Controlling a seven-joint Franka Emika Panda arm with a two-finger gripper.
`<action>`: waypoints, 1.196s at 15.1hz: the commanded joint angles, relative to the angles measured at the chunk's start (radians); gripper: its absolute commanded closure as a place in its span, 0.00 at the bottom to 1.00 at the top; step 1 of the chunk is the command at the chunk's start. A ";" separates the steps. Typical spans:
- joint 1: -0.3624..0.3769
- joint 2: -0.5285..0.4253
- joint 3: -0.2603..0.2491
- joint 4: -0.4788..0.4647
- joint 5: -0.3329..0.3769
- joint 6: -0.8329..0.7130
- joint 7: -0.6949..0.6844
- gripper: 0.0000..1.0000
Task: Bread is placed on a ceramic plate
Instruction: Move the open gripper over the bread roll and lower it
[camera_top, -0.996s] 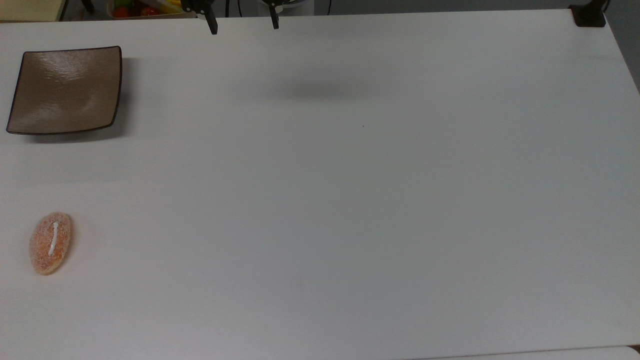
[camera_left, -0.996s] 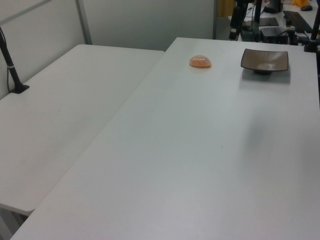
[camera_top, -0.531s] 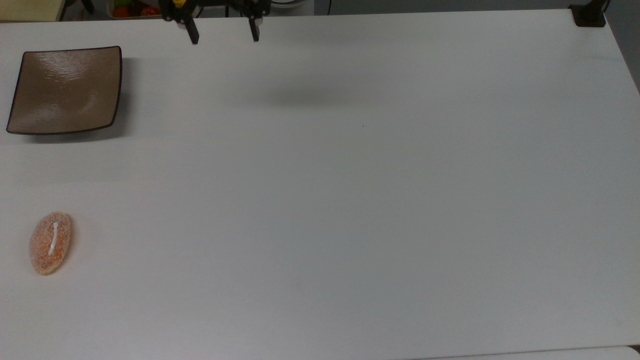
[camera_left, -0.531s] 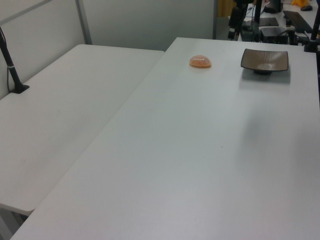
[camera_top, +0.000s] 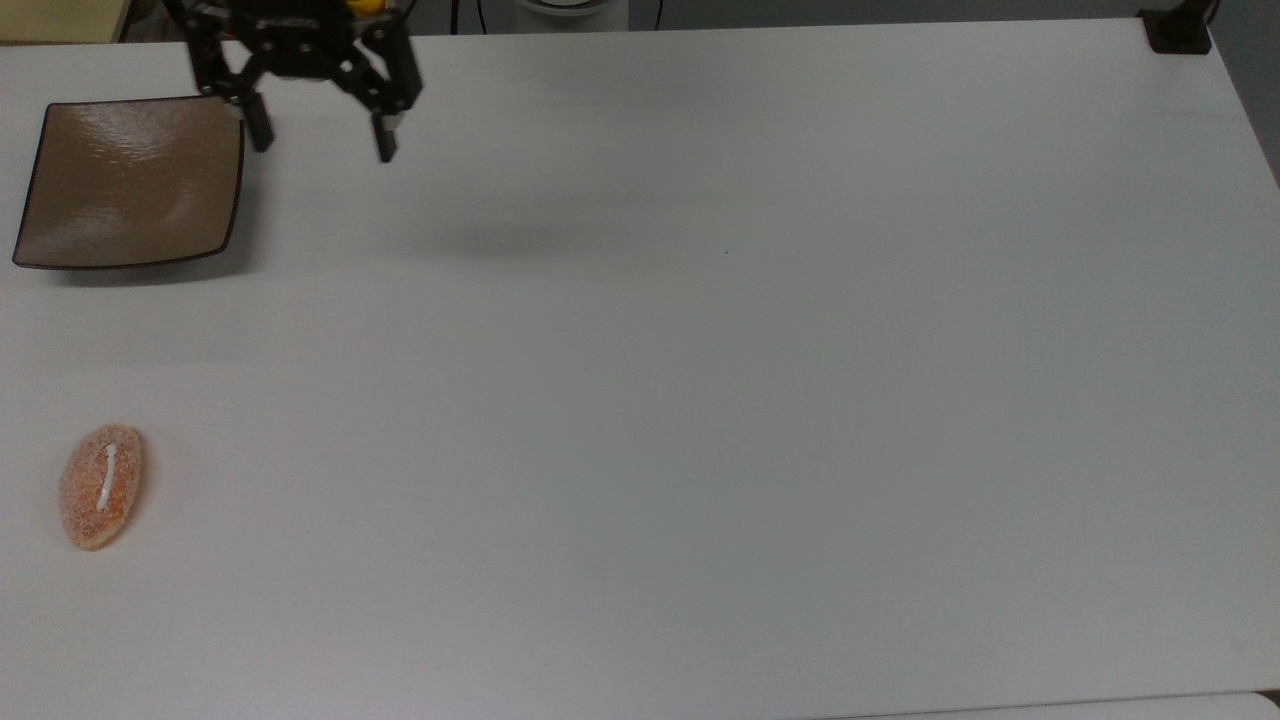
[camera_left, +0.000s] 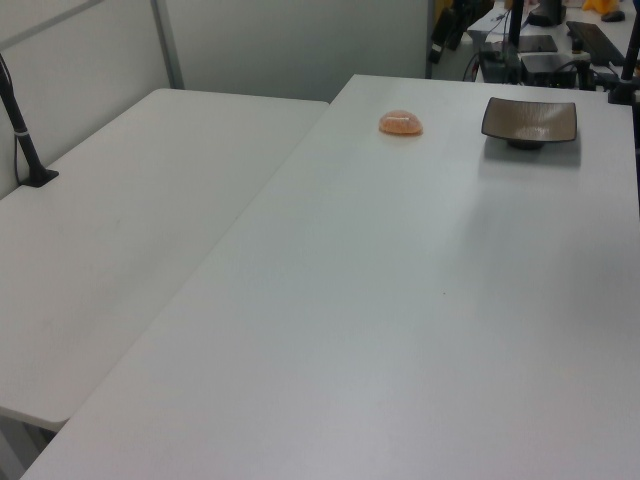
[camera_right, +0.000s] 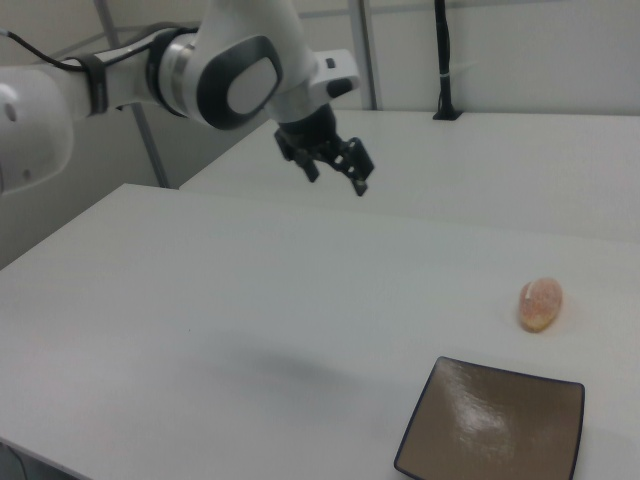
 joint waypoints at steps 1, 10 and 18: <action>-0.045 0.112 -0.002 0.081 -0.046 0.122 -0.009 0.00; -0.149 0.383 -0.002 0.220 -0.057 0.455 -0.054 0.00; -0.200 0.671 -0.010 0.400 -0.059 0.639 -0.118 0.00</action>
